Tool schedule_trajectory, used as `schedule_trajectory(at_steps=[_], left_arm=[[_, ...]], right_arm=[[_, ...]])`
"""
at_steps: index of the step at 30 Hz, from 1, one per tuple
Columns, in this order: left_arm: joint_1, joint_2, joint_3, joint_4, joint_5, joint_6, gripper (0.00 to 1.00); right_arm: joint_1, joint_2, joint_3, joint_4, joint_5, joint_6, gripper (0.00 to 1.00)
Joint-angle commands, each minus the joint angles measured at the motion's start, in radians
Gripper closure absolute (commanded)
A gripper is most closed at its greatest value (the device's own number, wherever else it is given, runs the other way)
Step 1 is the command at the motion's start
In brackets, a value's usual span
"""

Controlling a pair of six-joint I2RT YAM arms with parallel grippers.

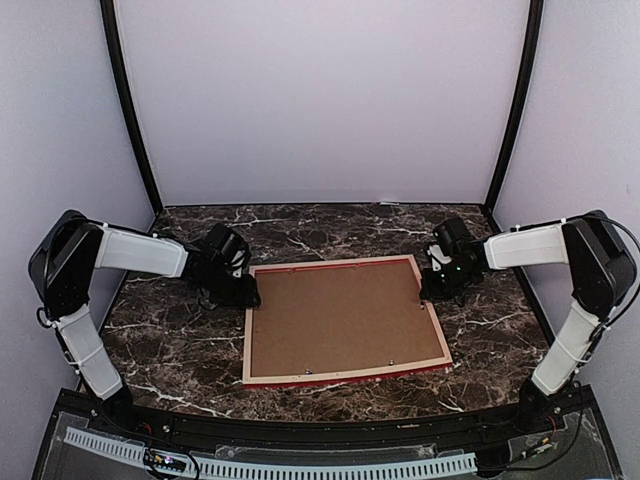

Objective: Put the photo into the frame
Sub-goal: Press the fastener onto the backboard.

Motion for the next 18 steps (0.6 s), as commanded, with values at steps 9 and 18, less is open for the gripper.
schedule_trajectory(at_steps=[9,18], left_arm=[[-0.001,-0.052,-0.100,0.009,0.036,-0.081,0.62],[-0.001,-0.085,-0.161,0.119,0.094,-0.176,0.53]], right_arm=[[-0.008,0.010,-0.009,-0.012,-0.015,-0.014,0.86],[-0.008,0.014,-0.008,-0.010,-0.023,-0.017,0.86]])
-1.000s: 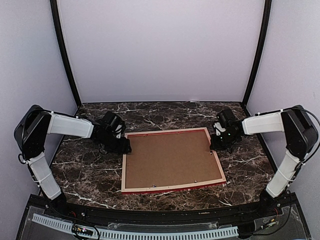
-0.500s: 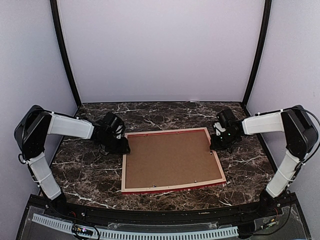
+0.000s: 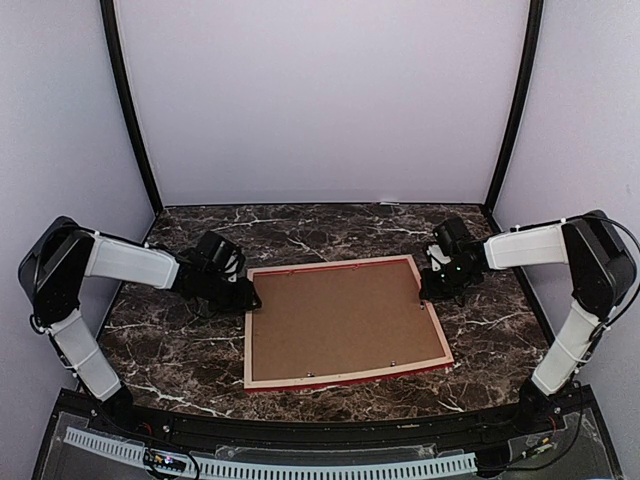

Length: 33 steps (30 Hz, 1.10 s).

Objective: Put the photo into the frame
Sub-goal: Press the fastener onto the backboard.

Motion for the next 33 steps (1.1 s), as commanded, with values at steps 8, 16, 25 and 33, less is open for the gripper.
schedule_trajectory(at_steps=[8,16,25,33], left_arm=[[0.001,-0.032,-0.036,-0.024,-0.033,-0.068,0.45],[0.002,-0.009,-0.047,-0.031,-0.046,-0.064,0.57],[0.000,-0.004,-0.071,-0.056,-0.055,-0.048,0.65],[0.001,-0.001,-0.128,0.027,-0.015,-0.101,0.72]], right_arm=[[-0.009,0.015,-0.018,-0.005,-0.013,-0.005,0.86],[-0.008,0.001,-0.026,-0.007,-0.009,-0.005,0.86],[-0.008,-0.002,-0.035,-0.003,-0.011,-0.002,0.87],[-0.008,-0.009,-0.041,-0.004,-0.012,-0.001,0.87]])
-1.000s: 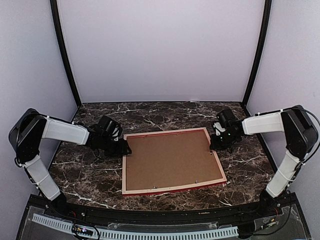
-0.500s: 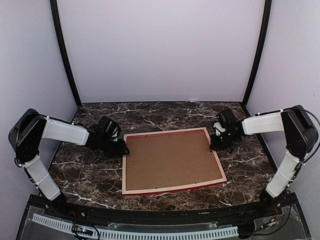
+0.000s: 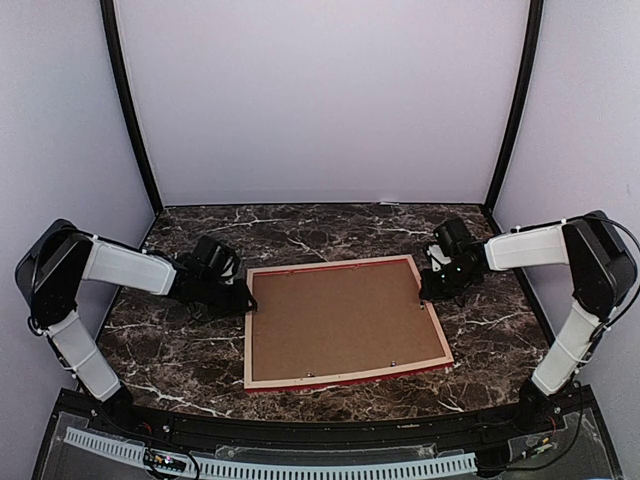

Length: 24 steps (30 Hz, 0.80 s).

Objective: Put the photo into the frame
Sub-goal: Press the fastener onto the backboard.

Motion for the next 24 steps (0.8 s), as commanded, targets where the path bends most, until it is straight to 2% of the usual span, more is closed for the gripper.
schedule_trajectory(at_steps=[1,7,10,19,24], left_arm=[[0.002,0.011,-0.080,-0.042,0.015,-0.050,0.73],[0.002,-0.031,-0.119,0.041,0.032,-0.115,0.74],[0.002,-0.032,-0.104,0.050,0.054,-0.119,0.69],[0.002,-0.074,-0.085,0.034,0.076,-0.119,0.44],[-0.005,-0.079,-0.090,0.016,0.079,-0.097,0.42]], right_arm=[[-0.008,-0.009,-0.031,-0.021,-0.007,0.001,0.87],[-0.008,-0.021,-0.048,-0.006,-0.016,0.015,0.87],[-0.009,-0.016,-0.051,-0.004,-0.019,0.014,0.87],[-0.008,-0.014,-0.046,-0.003,-0.021,0.017,0.87],[-0.009,-0.019,-0.034,-0.009,-0.025,0.019,0.85]])
